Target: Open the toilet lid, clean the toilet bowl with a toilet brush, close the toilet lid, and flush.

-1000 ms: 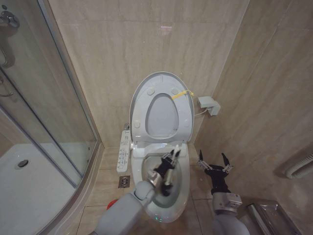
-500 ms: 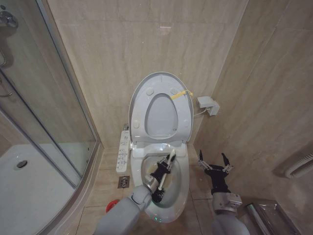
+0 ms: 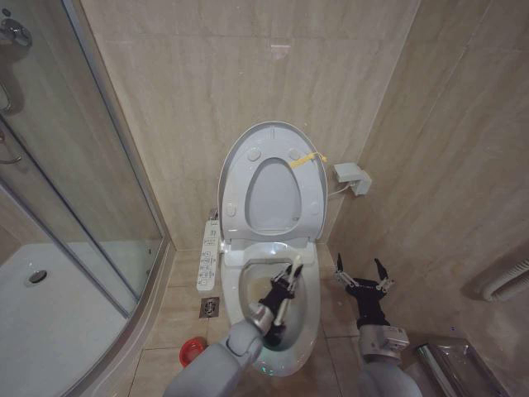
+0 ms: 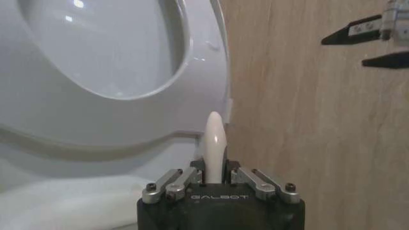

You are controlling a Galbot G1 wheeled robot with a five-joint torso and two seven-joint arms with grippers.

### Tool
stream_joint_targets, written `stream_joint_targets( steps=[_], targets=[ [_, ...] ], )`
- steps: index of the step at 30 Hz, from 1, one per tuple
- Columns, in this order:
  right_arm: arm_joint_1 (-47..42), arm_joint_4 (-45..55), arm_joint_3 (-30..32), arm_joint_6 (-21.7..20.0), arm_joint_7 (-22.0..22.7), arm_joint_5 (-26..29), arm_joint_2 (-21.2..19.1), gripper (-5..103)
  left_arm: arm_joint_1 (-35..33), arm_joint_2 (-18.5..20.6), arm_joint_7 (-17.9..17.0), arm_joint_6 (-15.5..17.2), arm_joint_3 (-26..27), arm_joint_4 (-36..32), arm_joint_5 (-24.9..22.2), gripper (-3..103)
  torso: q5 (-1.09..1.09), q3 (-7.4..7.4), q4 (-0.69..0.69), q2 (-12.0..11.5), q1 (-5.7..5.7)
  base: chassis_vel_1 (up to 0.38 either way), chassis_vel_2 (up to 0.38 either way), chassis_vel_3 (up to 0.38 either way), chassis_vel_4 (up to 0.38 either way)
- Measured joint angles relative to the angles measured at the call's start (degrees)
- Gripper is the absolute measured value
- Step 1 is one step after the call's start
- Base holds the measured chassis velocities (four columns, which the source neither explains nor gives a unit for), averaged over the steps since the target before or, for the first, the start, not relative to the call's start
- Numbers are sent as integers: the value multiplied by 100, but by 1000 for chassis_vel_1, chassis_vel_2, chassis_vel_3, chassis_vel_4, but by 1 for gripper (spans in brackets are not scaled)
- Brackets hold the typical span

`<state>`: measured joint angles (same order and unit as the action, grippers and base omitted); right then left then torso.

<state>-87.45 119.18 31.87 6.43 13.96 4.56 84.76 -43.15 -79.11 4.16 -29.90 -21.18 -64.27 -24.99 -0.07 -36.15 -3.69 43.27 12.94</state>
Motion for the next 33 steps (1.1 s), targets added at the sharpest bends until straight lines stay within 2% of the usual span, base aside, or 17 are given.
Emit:
stream_joint_targets(
  steps=[4,7,18,22,28,33],
  targets=[
    [0,0,0,0,0,0,0,100,-72,138,-242,-19,199,11,183,19,4,-1,1,0,0,0,0,0,0],
    [0,0,0,0,0,0,0,100,-155,234,-301,-15,366,-161,236,19,6,-2,3,-1,0,0,0,0,0],
    [0,0,0,0,1,0,0,100,-607,695,-146,-207,972,-741,169,19,7,-4,6,-3,1,0,0,0,0],
    [0,0,0,0,0,0,0,100,-623,770,-120,-248,1047,-835,144,18,8,-3,5,-2,1,0,0,0,0],
    [0,0,0,0,0,0,0,100,-466,625,-123,-243,901,-851,132,18,8,-3,3,-2,1,0,0,0,0],
    [0,0,0,0,0,0,0,100,-175,268,-105,-227,462,-609,15,18,8,-3,2,-2,1,0,0,0,0]
  ],
)
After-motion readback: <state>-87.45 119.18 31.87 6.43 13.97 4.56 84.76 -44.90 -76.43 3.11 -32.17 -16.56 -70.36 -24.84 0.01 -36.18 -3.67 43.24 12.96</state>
